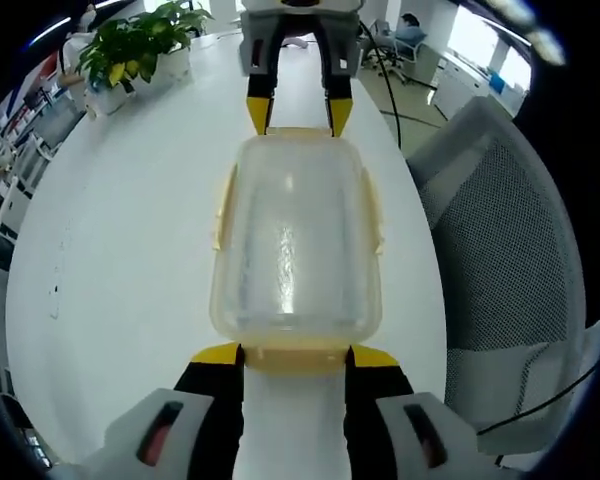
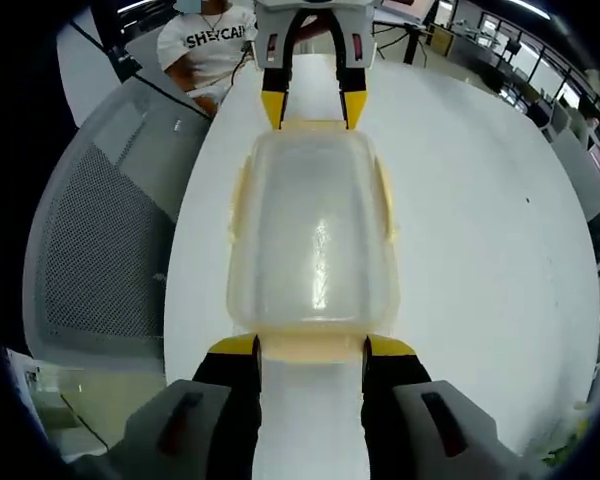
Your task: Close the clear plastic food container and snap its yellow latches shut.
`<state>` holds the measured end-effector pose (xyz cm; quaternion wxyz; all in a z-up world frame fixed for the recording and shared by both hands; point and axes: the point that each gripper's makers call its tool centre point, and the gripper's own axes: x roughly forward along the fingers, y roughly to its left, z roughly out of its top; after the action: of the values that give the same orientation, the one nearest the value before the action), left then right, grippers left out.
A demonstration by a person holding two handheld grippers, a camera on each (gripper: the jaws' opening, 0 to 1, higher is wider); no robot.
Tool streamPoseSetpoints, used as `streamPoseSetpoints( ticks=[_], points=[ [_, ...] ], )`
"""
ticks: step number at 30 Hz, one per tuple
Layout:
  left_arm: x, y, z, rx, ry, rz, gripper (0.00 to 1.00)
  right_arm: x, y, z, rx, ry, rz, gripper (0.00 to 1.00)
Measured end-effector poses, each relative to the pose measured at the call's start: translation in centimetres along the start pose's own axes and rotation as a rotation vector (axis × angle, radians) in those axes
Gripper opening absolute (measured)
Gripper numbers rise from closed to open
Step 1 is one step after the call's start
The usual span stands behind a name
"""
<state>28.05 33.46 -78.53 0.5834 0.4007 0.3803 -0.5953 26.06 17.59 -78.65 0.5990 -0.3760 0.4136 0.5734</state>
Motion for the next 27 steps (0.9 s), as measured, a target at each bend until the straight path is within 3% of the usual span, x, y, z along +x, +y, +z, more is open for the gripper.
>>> streamPoseSetpoints(
  ticks=[27],
  points=[
    [0.36,0.23,0.72,-0.003,0.008,0.012,0.34,-0.41,-0.35,-0.65,-0.023,-0.015,-0.016,0.35]
  ],
)
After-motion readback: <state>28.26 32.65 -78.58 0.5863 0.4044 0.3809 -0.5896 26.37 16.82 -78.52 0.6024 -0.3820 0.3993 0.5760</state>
